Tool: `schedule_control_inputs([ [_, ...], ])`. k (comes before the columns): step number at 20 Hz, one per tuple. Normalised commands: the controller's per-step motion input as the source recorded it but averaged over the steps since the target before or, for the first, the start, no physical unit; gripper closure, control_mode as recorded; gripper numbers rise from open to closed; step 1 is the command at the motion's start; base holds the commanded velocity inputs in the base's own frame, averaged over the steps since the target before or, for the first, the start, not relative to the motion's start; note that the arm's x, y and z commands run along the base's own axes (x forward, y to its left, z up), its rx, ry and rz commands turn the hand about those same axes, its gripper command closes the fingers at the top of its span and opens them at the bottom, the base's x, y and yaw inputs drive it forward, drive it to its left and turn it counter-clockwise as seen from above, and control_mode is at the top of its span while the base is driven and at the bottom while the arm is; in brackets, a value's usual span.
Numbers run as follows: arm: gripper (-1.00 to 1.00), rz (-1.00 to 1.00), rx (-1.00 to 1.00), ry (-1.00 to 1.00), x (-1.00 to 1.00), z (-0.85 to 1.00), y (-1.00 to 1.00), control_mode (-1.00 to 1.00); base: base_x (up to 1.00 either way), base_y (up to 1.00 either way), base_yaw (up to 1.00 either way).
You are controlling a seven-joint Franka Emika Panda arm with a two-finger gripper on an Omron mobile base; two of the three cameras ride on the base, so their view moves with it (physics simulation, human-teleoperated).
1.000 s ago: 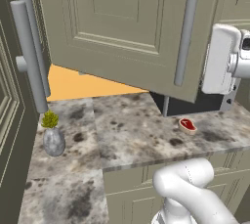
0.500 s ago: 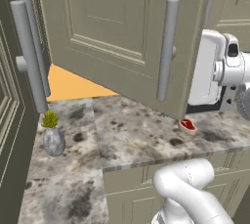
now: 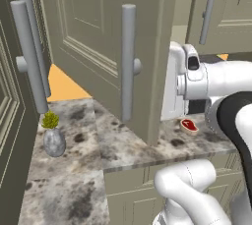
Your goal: Retrieve the bowl from the cabinet, then place the raw meat into the bowl to avoid contamination.
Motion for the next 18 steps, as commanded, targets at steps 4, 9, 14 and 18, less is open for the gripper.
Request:
schedule_control_inputs([
  [4,-1.00,-0.01,-0.03,0.00,-0.08,-0.09,0.68,-1.00,0.00,0.00,0.00],
  [9,-1.00,-0.09,0.00,-0.02,-0.08,0.00,0.24,-1.00,0.00,0.00,0.00],
  [14,-1.00,-0.08,0.00,-0.03,-0.06,0.00,0.00,-1.00,0.00,0.00,0.00],
  [18,-1.00,-0.08,0.00,-0.02,-0.06,0.03,0.02,-1.00,0.00,0.00,0.00],
])
